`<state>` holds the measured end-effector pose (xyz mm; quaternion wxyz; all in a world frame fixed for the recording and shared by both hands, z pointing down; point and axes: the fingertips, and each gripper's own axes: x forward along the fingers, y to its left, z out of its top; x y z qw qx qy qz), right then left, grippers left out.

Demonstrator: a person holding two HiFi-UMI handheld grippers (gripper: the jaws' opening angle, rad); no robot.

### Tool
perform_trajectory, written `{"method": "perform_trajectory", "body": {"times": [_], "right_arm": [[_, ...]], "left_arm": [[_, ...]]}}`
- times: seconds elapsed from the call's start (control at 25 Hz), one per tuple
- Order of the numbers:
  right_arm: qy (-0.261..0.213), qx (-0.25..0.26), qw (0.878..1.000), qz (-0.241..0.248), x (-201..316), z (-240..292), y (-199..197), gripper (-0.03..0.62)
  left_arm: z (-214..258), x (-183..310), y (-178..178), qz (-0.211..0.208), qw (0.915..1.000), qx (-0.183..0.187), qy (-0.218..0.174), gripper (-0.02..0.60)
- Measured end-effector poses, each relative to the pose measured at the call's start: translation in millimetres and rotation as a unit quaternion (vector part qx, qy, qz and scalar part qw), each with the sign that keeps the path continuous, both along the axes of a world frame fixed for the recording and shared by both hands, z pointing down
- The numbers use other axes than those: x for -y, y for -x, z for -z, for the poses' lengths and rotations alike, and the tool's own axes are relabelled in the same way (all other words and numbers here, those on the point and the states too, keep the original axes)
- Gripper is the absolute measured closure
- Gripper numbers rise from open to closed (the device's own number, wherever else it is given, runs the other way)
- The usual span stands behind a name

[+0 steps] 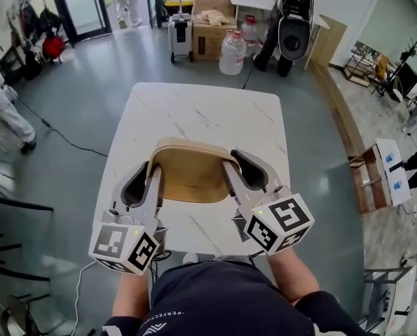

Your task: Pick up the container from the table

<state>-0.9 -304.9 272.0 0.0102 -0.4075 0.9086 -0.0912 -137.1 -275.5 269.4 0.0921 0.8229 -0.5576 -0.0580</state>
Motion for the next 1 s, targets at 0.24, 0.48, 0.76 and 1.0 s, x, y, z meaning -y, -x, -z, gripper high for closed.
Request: {"method": "perform_trajectory", "body": {"times": [0.24,0.48,0.76,1.0], "right_arm": [[0.001,-0.004,1.000,-0.005,-2,1,-5,0.549],[0.003,-0.001,1.000,-0.010,-3,2,-10,0.551],[0.006,0.000,1.000,-0.014,2,-4,-14,0.551],[0.011,0.000,1.000,-0.014,5,-8,-17,0.551]], "left_arm": [[3,-2,-2,0.001,1.0000,0.001,-0.003,0.522],[4,-2,-8,-0.005,1.0000,0.002,-0.002,0.522],[-2,3,-11,-0.010,0.9999,0.006,0.001,0.522],[-4,6,-15,-0.010,0.9999,0.008,0.005,0.522]]}}
